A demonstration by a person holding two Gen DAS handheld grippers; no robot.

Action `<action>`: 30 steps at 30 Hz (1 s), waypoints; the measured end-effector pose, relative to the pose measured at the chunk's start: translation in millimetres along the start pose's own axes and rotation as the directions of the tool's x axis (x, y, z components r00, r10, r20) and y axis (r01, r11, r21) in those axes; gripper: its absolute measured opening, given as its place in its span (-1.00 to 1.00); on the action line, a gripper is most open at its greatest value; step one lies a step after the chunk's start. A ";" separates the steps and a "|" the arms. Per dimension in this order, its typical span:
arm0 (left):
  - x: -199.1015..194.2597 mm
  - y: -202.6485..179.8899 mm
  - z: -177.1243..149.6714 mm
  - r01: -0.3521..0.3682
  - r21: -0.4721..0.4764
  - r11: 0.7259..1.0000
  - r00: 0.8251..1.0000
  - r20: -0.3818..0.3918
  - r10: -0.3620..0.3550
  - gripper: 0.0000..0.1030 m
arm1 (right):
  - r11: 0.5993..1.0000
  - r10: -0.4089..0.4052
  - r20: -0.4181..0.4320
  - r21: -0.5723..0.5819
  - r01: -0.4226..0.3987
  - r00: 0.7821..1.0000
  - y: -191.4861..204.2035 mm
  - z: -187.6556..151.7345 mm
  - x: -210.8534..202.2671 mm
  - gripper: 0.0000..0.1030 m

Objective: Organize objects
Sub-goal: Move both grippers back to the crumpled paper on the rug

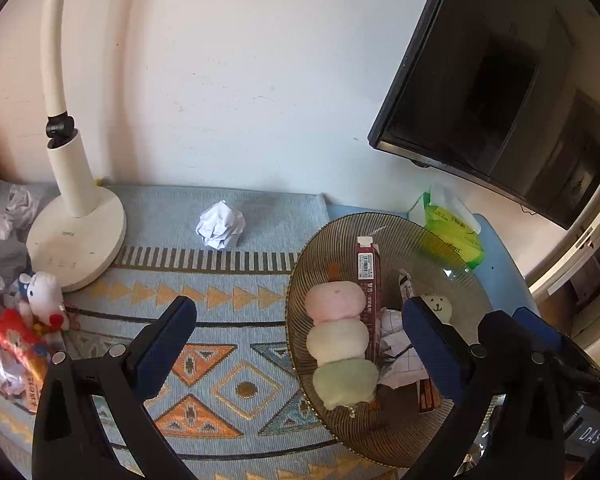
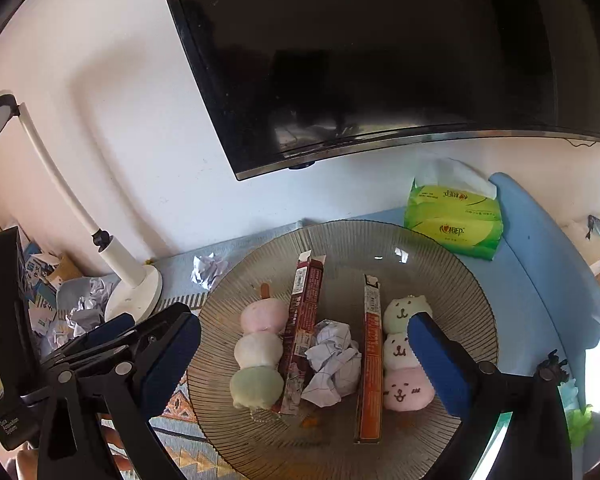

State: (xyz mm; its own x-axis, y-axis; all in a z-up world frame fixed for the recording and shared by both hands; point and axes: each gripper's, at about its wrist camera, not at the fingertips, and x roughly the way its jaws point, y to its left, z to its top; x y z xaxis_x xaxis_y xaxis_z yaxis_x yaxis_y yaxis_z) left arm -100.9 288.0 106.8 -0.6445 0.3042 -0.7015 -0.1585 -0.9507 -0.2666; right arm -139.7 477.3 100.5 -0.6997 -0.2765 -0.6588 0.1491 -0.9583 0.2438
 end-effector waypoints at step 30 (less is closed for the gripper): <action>-110.2 282.8 -53.8 -0.295 -0.081 0.952 0.953 0.048 0.299 0.99 | 0.946 0.200 -0.065 -0.248 -0.210 0.978 214.4 -116.4 39.3 1.00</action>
State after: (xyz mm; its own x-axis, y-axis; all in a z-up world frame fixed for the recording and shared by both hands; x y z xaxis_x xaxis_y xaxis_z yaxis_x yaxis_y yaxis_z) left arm -34.4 -11.1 73.1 -0.6978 0.0024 -0.7163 0.0997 -0.9899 -0.1004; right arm -54.0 252.5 44.0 -0.6087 -0.4664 -0.6419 0.4614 -0.8662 0.1918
